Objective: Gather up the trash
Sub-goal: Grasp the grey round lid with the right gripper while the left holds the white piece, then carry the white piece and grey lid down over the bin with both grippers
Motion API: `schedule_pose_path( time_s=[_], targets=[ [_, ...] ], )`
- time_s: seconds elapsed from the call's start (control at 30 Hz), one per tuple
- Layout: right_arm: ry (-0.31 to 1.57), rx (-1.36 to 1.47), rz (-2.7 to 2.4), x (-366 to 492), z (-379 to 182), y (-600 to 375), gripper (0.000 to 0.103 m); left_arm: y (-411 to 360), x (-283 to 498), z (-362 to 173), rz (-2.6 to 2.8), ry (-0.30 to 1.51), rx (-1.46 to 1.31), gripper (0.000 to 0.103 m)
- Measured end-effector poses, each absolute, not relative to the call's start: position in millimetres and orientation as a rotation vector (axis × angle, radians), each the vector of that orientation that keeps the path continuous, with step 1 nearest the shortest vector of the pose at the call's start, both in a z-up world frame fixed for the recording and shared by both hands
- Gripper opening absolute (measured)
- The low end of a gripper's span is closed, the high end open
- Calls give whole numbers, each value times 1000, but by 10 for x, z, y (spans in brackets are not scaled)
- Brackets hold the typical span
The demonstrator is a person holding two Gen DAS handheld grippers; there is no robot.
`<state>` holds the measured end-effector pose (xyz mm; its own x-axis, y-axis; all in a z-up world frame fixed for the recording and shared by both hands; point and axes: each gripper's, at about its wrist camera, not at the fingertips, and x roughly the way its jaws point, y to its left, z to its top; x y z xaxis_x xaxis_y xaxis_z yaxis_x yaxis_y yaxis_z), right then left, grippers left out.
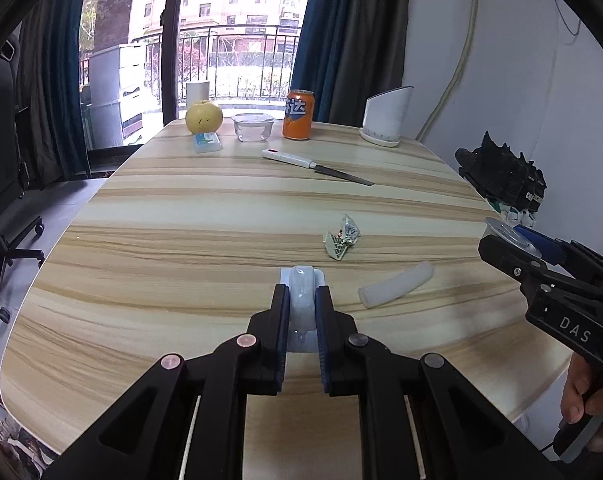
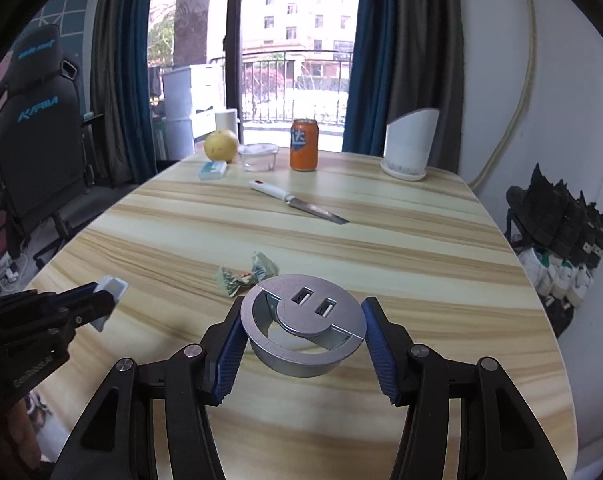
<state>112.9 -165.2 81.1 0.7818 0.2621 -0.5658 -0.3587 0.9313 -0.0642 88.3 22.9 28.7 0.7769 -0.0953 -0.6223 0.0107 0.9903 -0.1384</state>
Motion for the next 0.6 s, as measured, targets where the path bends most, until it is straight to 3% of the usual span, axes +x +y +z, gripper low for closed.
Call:
schedule_pose_path(
  time_s=[0.6],
  targets=[
    [533,-121,393,55,688,-1973,55,-342,169,315,-113,598,-26,9]
  ],
)
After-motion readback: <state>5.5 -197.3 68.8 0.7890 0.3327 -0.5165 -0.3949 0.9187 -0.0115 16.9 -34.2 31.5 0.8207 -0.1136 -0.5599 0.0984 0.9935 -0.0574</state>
